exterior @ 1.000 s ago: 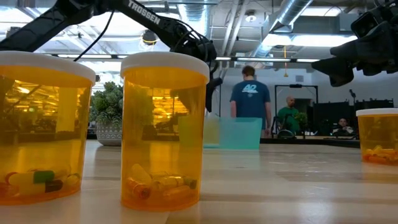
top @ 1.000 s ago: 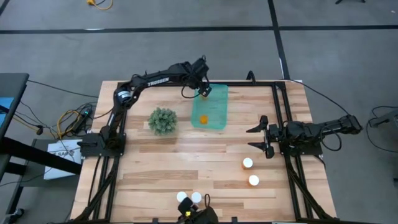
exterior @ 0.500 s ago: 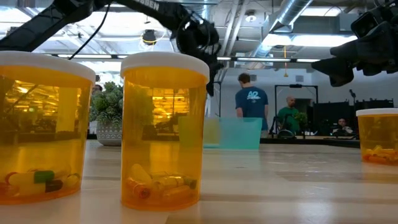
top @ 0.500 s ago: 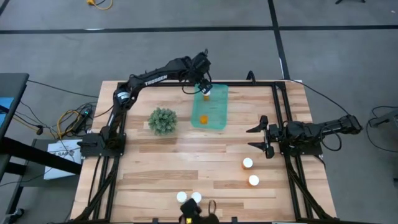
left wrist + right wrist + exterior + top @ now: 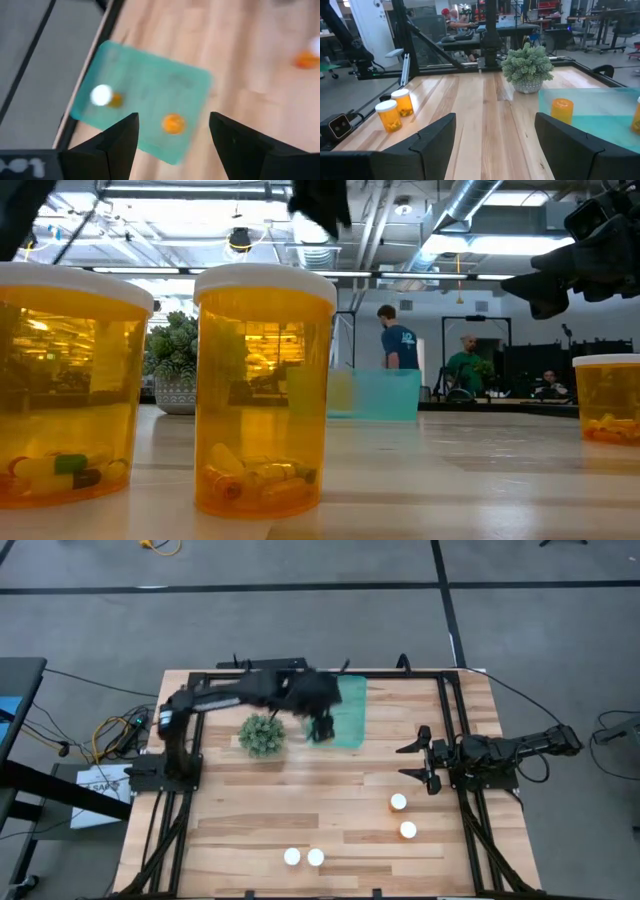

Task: Pick and place pill bottles into a basket
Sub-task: Put the orange pill bottle into the green bin

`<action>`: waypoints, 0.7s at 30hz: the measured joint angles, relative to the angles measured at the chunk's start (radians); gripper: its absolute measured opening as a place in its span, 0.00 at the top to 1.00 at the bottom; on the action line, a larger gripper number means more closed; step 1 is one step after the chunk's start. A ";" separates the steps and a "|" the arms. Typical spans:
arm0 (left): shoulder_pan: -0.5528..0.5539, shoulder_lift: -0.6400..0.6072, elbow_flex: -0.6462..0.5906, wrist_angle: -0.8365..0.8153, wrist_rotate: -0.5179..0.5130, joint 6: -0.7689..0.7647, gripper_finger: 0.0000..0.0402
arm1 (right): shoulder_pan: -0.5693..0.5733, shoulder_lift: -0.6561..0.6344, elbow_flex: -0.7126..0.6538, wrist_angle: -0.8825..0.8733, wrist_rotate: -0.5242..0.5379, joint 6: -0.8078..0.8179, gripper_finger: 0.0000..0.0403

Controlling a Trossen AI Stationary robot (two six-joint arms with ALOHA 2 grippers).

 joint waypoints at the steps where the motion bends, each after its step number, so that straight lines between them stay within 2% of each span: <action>1: -0.043 -0.017 0.000 -0.006 -0.020 -0.015 0.42 | 0.000 0.000 0.000 0.000 0.000 0.000 0.34; 10: -0.438 -0.105 0.000 -0.115 -0.203 -0.259 0.42 | 0.000 0.000 0.000 0.000 0.000 0.000 0.34; 15: -0.632 -0.102 -0.001 -0.261 -0.300 -0.464 0.42 | 0.000 0.000 0.000 0.000 0.000 0.000 0.34; 21: -0.849 -0.100 -0.076 -0.316 -0.400 -0.712 0.42 | 0.000 0.000 0.000 0.000 0.000 0.000 0.34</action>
